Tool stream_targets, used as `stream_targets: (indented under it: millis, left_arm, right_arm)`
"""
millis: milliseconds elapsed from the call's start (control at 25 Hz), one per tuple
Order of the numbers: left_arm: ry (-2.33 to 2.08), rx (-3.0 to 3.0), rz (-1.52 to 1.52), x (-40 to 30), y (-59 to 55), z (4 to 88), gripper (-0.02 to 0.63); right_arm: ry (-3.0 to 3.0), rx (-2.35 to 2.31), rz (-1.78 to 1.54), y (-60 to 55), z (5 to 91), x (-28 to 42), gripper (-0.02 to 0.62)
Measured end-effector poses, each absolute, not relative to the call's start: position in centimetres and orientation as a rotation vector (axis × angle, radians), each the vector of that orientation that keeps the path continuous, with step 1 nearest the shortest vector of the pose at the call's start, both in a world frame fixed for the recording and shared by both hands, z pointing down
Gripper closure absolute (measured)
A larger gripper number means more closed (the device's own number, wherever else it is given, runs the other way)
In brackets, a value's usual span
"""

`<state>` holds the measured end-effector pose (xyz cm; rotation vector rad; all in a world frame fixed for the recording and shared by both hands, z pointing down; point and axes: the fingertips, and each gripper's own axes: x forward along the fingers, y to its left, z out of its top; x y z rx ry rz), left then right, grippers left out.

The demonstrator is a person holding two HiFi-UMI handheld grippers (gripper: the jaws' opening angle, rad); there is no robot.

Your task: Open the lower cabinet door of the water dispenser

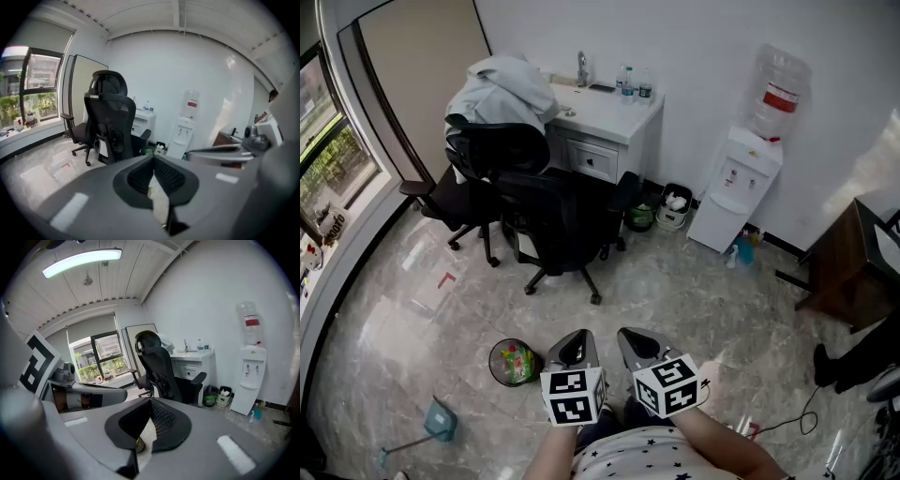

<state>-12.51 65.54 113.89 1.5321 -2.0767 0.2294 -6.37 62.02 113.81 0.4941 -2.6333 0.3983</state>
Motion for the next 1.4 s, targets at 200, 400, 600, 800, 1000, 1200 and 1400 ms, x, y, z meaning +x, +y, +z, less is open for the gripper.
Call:
stream_targets:
  millis: [200, 400, 600, 800, 1000, 1200, 1400]
  left_arm:
    - [-2.044, 1.558, 0.247, -12.4, 62.2, 115.0, 0.600]
    - [-2.013, 1.589, 0.262, -11.8, 56.5, 115.6, 0.600]
    - [-1.988, 1.607, 0.284, -11.2, 48.0, 116.8, 0.600]
    - [-1.958, 1.583, 0.269, -10.2, 38.5, 117.1, 0.600]
    - [-1.933, 1.630, 0.292, -7.5, 29.0, 116.7, 0.600]
    - [-1.885, 1.680, 0.314, -4.2, 21.4, 117.4, 0.600]
    - [-1.751, 1.767, 0.401, -0.2, 16.1, 119.1, 0.600]
  right_arm:
    - [-2.618, 0.530, 0.422, 58.9, 115.0, -6.1, 0.601]
    - [-2.607, 0.564, 0.458, 53.3, 116.3, -5.7, 0.603]
    - [-2.601, 0.566, 0.471, 44.7, 117.1, -5.9, 0.601]
    - [-2.576, 0.599, 0.488, 35.2, 116.9, -4.0, 0.603]
    - [-2.553, 0.657, 0.495, 26.3, 116.6, -0.6, 0.603]
    - [-2.537, 0.739, 0.531, 19.0, 117.2, 3.1, 0.603]
    - [-2.466, 0.926, 0.658, 14.0, 118.8, 8.3, 0.603]
